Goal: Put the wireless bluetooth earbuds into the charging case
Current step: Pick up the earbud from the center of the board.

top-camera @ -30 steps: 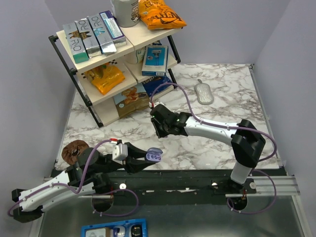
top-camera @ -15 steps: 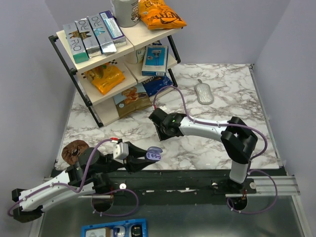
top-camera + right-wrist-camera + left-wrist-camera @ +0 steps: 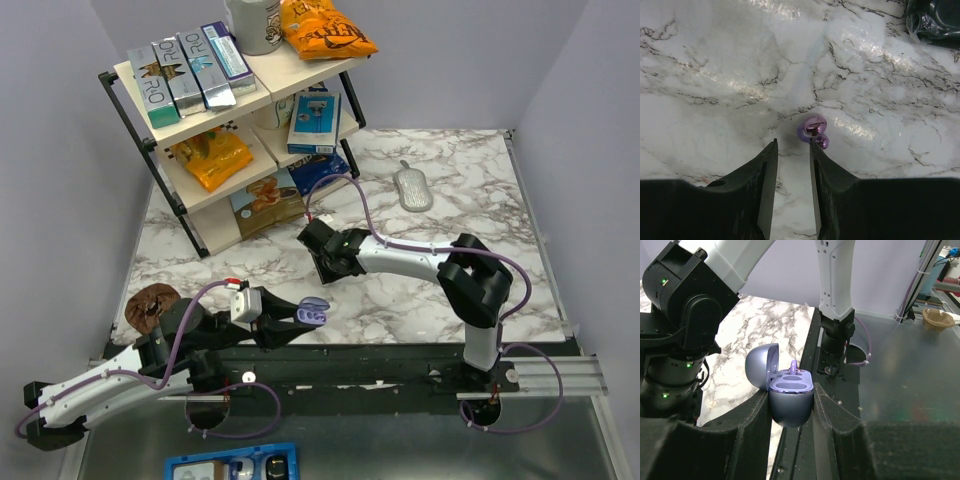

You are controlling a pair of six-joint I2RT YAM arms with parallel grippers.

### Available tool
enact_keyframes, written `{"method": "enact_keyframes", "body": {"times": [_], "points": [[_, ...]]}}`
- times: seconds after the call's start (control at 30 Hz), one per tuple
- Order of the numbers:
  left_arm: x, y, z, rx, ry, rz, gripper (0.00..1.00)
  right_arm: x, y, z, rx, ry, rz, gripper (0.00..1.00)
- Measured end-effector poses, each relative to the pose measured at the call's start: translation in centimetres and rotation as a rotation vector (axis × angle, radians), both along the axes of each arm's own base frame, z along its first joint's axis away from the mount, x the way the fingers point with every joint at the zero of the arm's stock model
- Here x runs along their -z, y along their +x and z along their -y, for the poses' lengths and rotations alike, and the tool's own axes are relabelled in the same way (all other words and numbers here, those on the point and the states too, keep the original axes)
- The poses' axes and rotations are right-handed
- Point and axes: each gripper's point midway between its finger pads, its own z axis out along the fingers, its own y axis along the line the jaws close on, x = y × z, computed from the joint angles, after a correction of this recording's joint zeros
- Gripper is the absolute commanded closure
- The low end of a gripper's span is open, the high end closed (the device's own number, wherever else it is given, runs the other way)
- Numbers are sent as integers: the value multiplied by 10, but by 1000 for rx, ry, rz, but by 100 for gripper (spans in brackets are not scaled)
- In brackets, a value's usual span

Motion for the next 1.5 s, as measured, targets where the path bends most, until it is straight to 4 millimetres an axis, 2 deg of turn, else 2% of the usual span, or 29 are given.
{"method": "enact_keyframes", "body": {"times": [0.5,1.5], "points": [[1,0,1,0,3,-1,100,11,0,3,-19,-36,-4,63],[4,1,2,0,7,-3,100,9,5,2,-66,-62,38,61]]}}
